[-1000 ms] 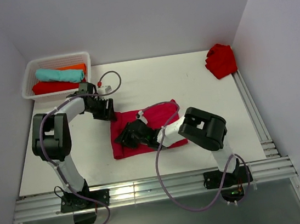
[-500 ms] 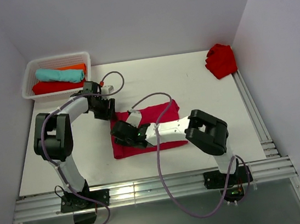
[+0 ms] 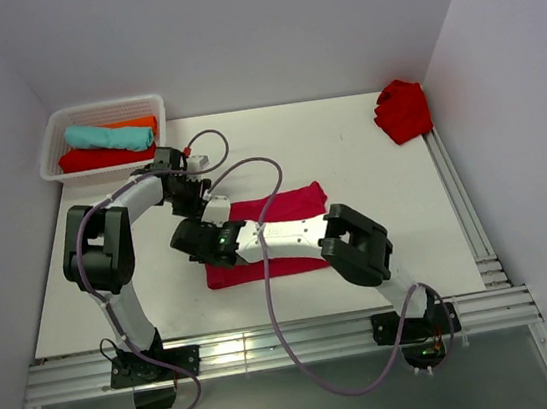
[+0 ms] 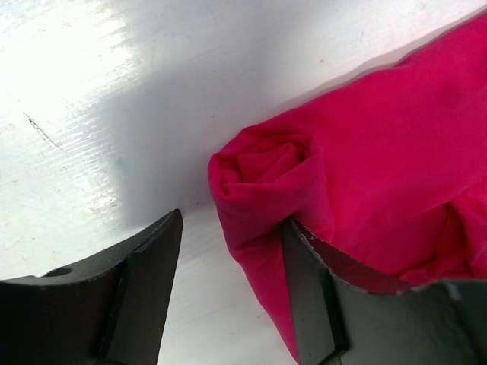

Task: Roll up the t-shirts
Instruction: Roll the tshirt

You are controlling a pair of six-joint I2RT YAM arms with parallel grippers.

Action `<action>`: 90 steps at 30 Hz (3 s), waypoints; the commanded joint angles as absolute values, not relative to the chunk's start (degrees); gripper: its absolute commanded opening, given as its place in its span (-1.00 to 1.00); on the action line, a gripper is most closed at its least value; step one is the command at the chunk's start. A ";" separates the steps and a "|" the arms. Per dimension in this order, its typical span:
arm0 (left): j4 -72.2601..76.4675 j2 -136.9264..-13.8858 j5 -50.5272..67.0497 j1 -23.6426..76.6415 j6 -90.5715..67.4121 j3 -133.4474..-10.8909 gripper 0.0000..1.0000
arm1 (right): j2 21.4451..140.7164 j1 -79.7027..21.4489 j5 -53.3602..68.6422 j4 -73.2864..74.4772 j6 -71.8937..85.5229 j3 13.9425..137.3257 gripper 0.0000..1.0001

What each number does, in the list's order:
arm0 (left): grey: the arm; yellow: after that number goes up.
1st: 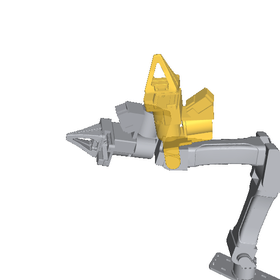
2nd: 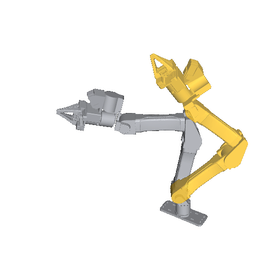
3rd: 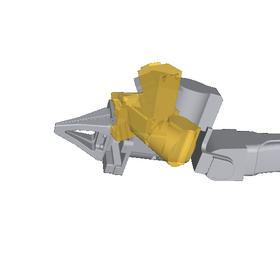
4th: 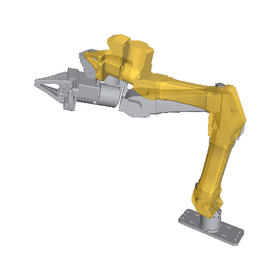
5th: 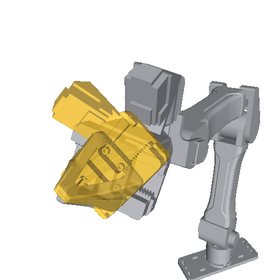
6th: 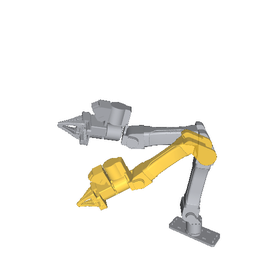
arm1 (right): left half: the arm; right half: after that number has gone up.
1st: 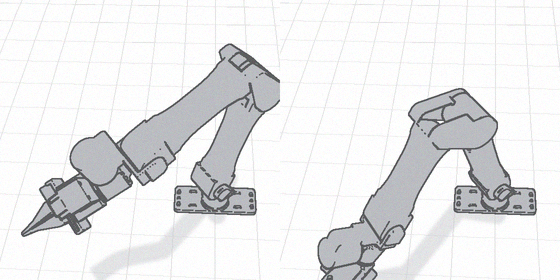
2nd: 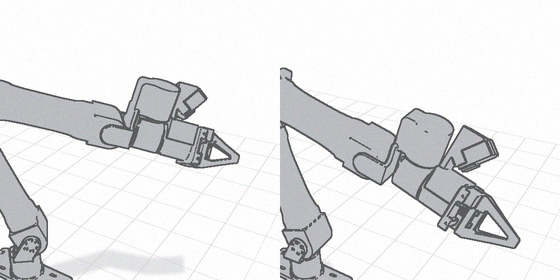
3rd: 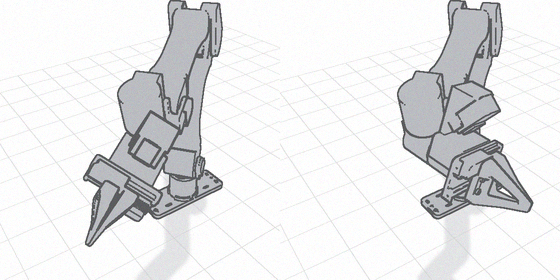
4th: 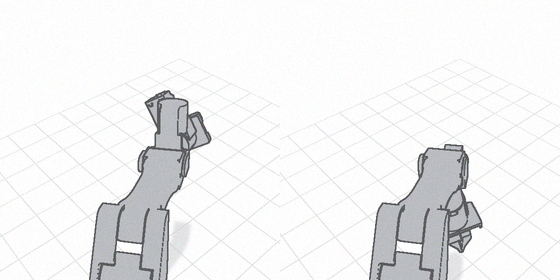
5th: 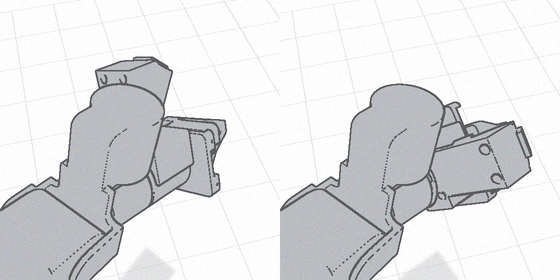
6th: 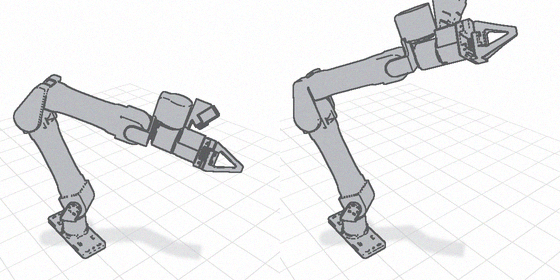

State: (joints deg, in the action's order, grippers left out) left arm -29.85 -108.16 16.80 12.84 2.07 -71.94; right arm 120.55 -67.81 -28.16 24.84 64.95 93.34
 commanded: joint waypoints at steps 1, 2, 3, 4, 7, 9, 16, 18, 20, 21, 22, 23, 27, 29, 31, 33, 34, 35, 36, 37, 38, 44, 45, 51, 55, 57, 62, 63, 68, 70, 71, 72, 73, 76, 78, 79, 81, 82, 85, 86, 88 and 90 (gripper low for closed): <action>-28.74 -108.63 14.68 13.10 2.02 -73.21 0.21 | 123.22 -68.03 -31.55 32.07 63.63 97.20 -0.01; -28.74 -108.55 14.76 13.10 2.02 -73.30 0.22 | 123.48 -68.11 -31.55 32.43 63.72 97.47 0.00; -28.91 -108.46 14.85 13.10 2.20 -73.30 0.24 | 123.66 -68.12 -31.47 32.87 63.81 97.47 0.01; -29.00 -108.46 15.03 13.10 2.20 -73.39 0.25 | 123.75 -68.12 -31.20 33.05 63.90 97.38 0.02; -29.09 -108.02 15.73 13.10 2.29 -73.56 0.28 | 124.36 -68.38 -31.29 34.62 64.51 97.56 0.05; -29.18 -107.84 16.17 13.10 2.37 -73.91 0.30 | 124.89 -68.55 -31.55 36.11 64.34 98.43 0.10; -30.15 -107.31 16.79 13.01 2.81 -75.93 0.32 | 127.70 -68.91 -30.24 38.06 63.02 101.68 0.18; -30.50 -107.31 17.22 13.09 2.81 -76.64 0.33 | 128.14 -68.99 -29.89 38.32 62.58 102.30 0.19; -30.85 -107.31 17.49 13.01 2.99 -76.99 0.33 | 128.76 -68.99 -29.53 38.50 62.32 103.09 0.20; -30.94 -107.40 17.75 13.01 2.99 -77.17 0.33 | 128.93 -68.99 -29.36 38.84 62.31 103.27 0.21; -31.11 -107.58 17.84 13.01 3.08 -77.34 0.33 | 129.28 -68.99 -29.18 38.85 62.14 103.53 0.21; -31.20 -107.58 17.93 13.09 3.08 -77.43 0.33 | 129.46 -69.08 -29.01 39.02 62.05 103.71 0.21; -31.29 -107.84 18.10 13.01 3.25 -77.87 0.33 | 130.78 -69.08 -28.48 41.82 62.66 105.29 0.18; -31.38 -107.93 18.28 13.01 3.25 -78.13 0.33 | 131.31 -69.00 -27.25 42.71 63.10 105.64 0.12; -31.46 -108.02 18.63 12.92 3.25 -78.31 0.33 | 131.22 -68.99 -25.94 42.54 63.45 104.69 -0.06; -32.16 -108.28 19.94 12.66 3.25 -79.10 0.33 | 130.43 -68.82 -24.88 40.18 63.63 103.02 -0.30; -32.69 -108.46 20.73 12.48 3.25 -79.62 0.33 | 129.21 -68.64 -24.35 38.95 63.89 100.48 -0.41; -33.04 -108.72 21.53 11.96 3.25 -79.98 0.33 | 128.42 -68.47 -23.04 35.63 64.16 98.89 -0.51; -33.66 -108.55 22.75 11.52 3.25 -80.50 0.33 | 127.45 -68.12 -22.33 33.59 64.33 97.05 -0.69; -33.66 -108.37 23.02 11.17 3.34 -80.68 0.33 | 125.01 -67.85 -21.54 31.05 64.34 92.85 -0.74; -33.66 -107.85 23.20 10.64 3.51 -80.68 0.33 | 123.59 -67.50 -19.18 24.41 64.16 90.29 -0.76; -34.01 -104.42 24.96 8.88 4.65 -79.63 0.33 | 113.83 -64.08 -8.63 -7.83 66.09 69.10 -0.78; -34.01 -104.07 25.13 8.79 4.75 -79.45 0.33 | 112.51 -63.46 -6.18 -11.30 66.96 64.82 -0.79; -33.66 -101.52 26.89 8.09 6.33 -76.12 0.32 | 111.61 -59.95 -0.27 -38.55 75.14 52.14 -0.73; -33.14 -101.34 29.09 8.09 6.77 -74.01 0.32 | 114.34 -58.36 2.99 -51.22 81.37 46.33 -0.73; -32.61 -101.69 30.41 8.17 7.03 -72.60 0.32 | 115.48 -58.01 2.99 -55.01 82.87 45.18 -0.73; -30.33 -102.30 30.76 10.54 7.82 -68.83 0.32 | 116.72 -57.83 2.72 -59.06 85.78 42.81 -0.74; -29.37 -102.39 30.41 11.07 7.91 -68.30 0.32 | 116.98 -57.75 2.64 -59.24 86.13 42.37 -0.74; -27.16 -104.58 27.96 13.36 5.90 -67.59 0.30 | 116.90 -57.48 1.76 -58.63 87.45 40.87 -0.58; -26.55 -105.47 24.02 14.49 4.93 -67.67 0.28 | 115.58 -57.57 0.62 -55.48 86.31 40.96 -0.50; -26.37 -106.08 22.34 14.85 4.14 -67.76 0.27 | 114.10 -57.66 0.18 -51.02 85.70 41.22 -0.37; -26.28 -106.26 21.19 15.29 3.87 -67.76 0.27 | 113.21 -57.74 0.09 -48.54 85.00 41.74 -0.31; -26.02 -106.43 19.44 15.81 3.78 -67.68 0.27 | 112.25 -57.92 -2.70 -45.99 83.51 42.01 -0.26; -26.02 -106.87 17.50 16.26 3.60 -68.11 0.27 | 108.29 -58.97 -7.53 -33.79 80.08 45.16 -0.06; -26.45 -107.14 16.35 16.26 3.69 -68.47 0.26 | 106.10 -60.11 -10.53 -23.41 77.71 48.84 0.02; -26.54 -107.23 16.09 16.26 3.69 -68.64 0.27 | 105.56 -60.47 -11.94 -19.99 77.00 50.26 0.04; -26.98 -107.49 15.21 16.26 3.69 -69.34 0.26 | 104.42 -61.96 -16.34 -10.40 75.50 54.83 0.07; -27.07 -107.75 14.94 16.35 3.78 -69.69 0.26 | 104.15 -62.40 -17.83 -4.45 75.15 56.41 0.07; -27.42 -108.19 14.33 16.43 3.69 -70.31 0.26 | 104.06 -64.16 -23.10 4.10 74.36 62.56 0.08; -27.60 -108.28 14.15 16.52 3.69 -70.57 0.26 | 104.15 -64.51 -25.81 9.18 74.01 64.14 0.08; -27.77 -108.46 13.98 16.79 3.69 -70.84 0.26 | 104.76 -65.91 -28.29 16.74 73.04 69.41 0.08; -27.95 -108.54 13.71 16.96 3.69 -71.01 0.27 | 106.43 -66.70 -31.53 21.77 72.25 75.28 0.08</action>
